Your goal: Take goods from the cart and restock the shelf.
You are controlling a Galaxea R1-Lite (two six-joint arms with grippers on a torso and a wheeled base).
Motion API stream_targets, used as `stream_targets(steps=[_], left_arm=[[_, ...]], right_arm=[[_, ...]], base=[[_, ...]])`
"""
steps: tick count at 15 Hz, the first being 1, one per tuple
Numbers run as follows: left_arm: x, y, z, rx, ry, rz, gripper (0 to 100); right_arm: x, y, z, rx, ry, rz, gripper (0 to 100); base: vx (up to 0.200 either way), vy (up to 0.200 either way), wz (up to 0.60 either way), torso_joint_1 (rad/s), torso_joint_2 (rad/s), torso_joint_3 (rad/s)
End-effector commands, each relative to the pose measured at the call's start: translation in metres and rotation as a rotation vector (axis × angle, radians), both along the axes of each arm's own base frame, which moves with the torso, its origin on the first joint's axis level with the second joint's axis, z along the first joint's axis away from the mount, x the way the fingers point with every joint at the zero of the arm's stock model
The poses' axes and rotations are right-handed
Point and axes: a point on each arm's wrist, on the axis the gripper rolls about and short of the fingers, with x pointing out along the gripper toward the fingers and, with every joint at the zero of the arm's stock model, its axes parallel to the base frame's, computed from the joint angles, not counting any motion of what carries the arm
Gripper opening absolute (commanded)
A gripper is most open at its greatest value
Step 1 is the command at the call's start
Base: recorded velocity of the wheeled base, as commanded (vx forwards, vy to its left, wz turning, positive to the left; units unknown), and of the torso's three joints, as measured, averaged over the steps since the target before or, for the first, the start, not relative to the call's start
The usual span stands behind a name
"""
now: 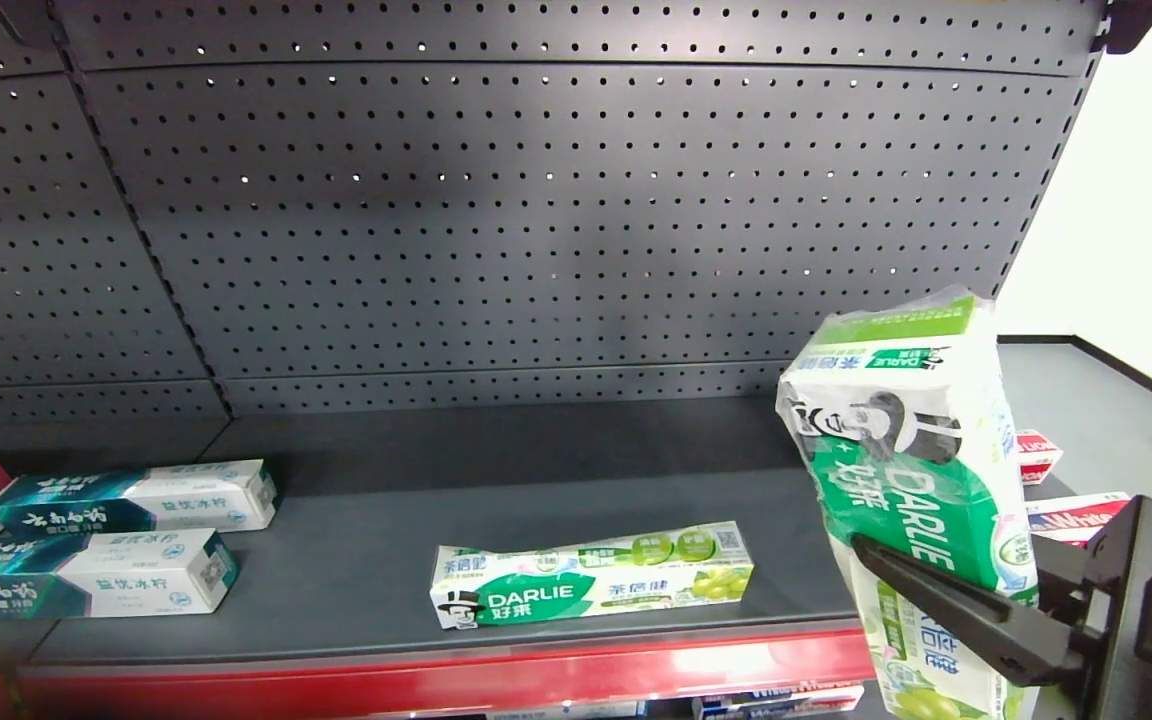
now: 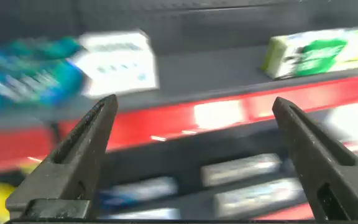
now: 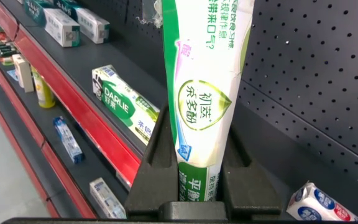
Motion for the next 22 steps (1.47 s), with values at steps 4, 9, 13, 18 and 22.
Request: stream_targets(steps=[4,9,13,18,22], left_arm=[[0.002,0.000,-0.006,-0.117,0.040,-0.013,100],[0.002,0.004,-0.005,0.099,-0.003,0.187,100],[0.002,0.000,-0.008,0.040,0.027,-0.008,100],[0.004,0.003,-0.008,0.030,0.059,0.144,100],[0.004,0.005,-0.013,0.080,0.109,0.270,100]], right_arm=[[0.024,0.025,0.003,-0.030,0.016,-0.032,0],[0.036,0.019,0.009,-0.012,0.004,-0.099,0],[0.055,0.011,0.017,0.007,-0.011,-0.195,0],[0.061,0.004,0.017,0.006,-0.010,-0.238,0],[0.074,0.014,0.014,-0.015,-0.006,-0.246,0]], base=[[0.000,0.000,0.00,0.000,0.00,0.000],[0.000,0.000,0.00,0.000,0.00,0.000],[0.000,0.000,0.00,0.000,0.00,0.000],[0.000,0.000,0.00,0.000,0.00,0.000],[0.000,0.000,0.00,0.000,0.00,0.000]])
